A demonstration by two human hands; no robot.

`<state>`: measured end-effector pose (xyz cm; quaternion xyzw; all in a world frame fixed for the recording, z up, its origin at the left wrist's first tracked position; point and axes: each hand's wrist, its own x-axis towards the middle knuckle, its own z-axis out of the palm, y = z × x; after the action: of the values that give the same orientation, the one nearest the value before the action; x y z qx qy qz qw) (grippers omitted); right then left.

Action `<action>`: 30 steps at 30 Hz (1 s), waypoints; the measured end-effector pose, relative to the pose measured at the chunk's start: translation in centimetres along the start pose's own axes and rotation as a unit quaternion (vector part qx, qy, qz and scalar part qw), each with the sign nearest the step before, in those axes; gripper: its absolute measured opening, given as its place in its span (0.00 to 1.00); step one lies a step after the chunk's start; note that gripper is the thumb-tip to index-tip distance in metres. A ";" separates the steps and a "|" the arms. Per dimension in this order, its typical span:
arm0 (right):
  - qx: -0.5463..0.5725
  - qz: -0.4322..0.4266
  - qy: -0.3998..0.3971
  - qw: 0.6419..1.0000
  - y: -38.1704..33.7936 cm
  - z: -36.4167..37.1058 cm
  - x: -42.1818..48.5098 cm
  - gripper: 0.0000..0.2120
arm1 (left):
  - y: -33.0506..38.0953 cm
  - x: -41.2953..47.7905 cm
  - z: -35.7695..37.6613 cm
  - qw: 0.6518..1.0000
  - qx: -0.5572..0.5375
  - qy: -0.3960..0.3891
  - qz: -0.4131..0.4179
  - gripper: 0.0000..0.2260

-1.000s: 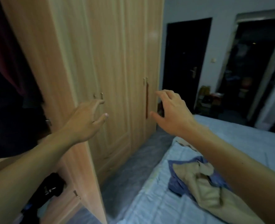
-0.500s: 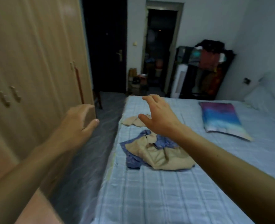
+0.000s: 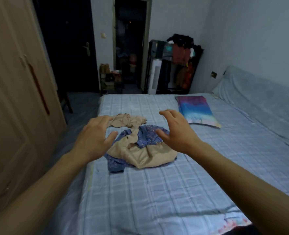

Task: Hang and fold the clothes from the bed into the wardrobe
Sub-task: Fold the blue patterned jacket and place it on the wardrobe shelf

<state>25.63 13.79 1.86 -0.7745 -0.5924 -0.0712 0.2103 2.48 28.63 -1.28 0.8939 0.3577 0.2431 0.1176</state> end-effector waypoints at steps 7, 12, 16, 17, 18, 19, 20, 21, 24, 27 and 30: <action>0.025 0.029 0.005 0.999 10.7 0.8 -1.5 0.27 | 7.1 3.7 6.9 0.999 0.010 -0.027 0.022 0.26; 0.027 0.018 -0.036 0.999 19.6 0.9 -0.8 0.30 | 12.6 7.0 12.8 0.997 0.035 -0.064 -0.008 0.28; 0.024 0.013 -0.054 0.998 25.1 0.9 0.5 0.31 | 15.8 9.4 16.2 0.995 0.025 -0.093 -0.037 0.32; 0.030 0.013 -0.053 0.998 26.0 1.0 0.7 0.31 | 16.1 9.9 16.9 0.994 0.029 -0.101 -0.038 0.33; 0.036 0.013 -0.051 0.998 26.8 1.2 1.0 0.30 | 16.3 10.5 17.5 0.993 0.034 -0.109 -0.040 0.32; 0.041 0.013 -0.048 0.998 27.4 1.4 1.3 0.30 | 16.3 11.1 18.0 0.992 0.038 -0.114 -0.041 0.31; 0.049 0.016 -0.046 0.998 28.0 1.8 1.6 0.30 | 16.2 11.7 18.5 0.991 0.041 -0.117 -0.045 0.31; 0.059 0.019 -0.045 0.997 28.5 2.2 2.0 0.29 | 16.0 12.3 19.0 0.991 0.041 -0.118 -0.047 0.31; 0.088 0.027 -0.063 0.994 29.5 3.9 3.2 0.30 | 15.3 14.2 20.7 0.991 0.033 -0.122 -0.047 0.27; 0.099 0.025 -0.083 0.991 29.8 5.8 5.3 0.30 | 14.1 16.7 22.8 0.991 0.011 -0.126 -0.054 0.25; 0.085 0.020 -0.083 0.993 29.7 7.9 8.5 0.29 | 11.9 19.3 25.3 0.990 -0.018 -0.127 -0.058 0.27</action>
<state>55.15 18.32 -9.39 -0.7688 -0.5960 0.0486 0.2267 34.57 32.60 -11.54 0.8930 0.3870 0.1268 0.1917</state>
